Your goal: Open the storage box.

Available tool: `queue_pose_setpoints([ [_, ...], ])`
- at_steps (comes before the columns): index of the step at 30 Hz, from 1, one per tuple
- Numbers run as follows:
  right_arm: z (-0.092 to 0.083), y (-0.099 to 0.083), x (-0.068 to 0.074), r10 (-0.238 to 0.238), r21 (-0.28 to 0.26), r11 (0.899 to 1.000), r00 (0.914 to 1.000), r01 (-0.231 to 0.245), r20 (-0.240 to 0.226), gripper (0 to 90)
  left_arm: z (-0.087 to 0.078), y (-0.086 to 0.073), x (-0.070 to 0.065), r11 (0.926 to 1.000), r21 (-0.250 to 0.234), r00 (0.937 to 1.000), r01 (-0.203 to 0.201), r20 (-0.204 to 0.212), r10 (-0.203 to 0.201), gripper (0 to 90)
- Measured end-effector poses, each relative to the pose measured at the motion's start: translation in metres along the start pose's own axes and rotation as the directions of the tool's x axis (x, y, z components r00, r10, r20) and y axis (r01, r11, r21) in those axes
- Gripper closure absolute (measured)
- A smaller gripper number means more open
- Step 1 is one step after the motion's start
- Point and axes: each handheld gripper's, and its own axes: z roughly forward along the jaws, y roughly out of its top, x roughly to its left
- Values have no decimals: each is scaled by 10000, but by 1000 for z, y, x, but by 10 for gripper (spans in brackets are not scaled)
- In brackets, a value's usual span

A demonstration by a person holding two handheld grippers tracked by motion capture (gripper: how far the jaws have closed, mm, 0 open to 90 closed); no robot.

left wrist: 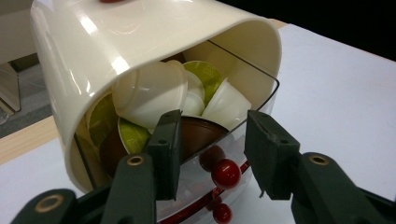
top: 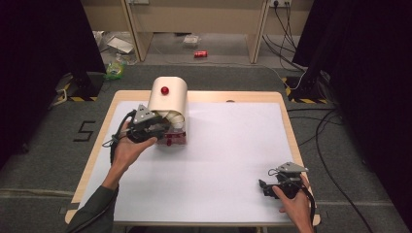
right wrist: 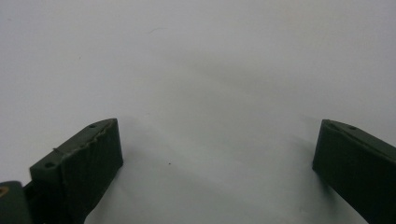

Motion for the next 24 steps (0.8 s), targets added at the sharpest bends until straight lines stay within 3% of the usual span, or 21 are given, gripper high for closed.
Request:
queue_pose_setpoints([
  [3, 0, 0, 0, -3, -1, 10000, 10000, 3, -6, 18, 1, 0, 2, 9999, 89, 9999, -88, -106, 89, 564],
  [5, 0, 0, 0, -2, -2, 10000, 10000, 1, -5, 17, 1, -1, 3, 10000, -15, 10000, 93, 14, -93, 561],
  [24, 0, 0, 0, -2, 0, 10000, 10000, 2, -3, 17, -9, -3, -7, 9996, 247, 9999, -130, 28, 129, 568],
])
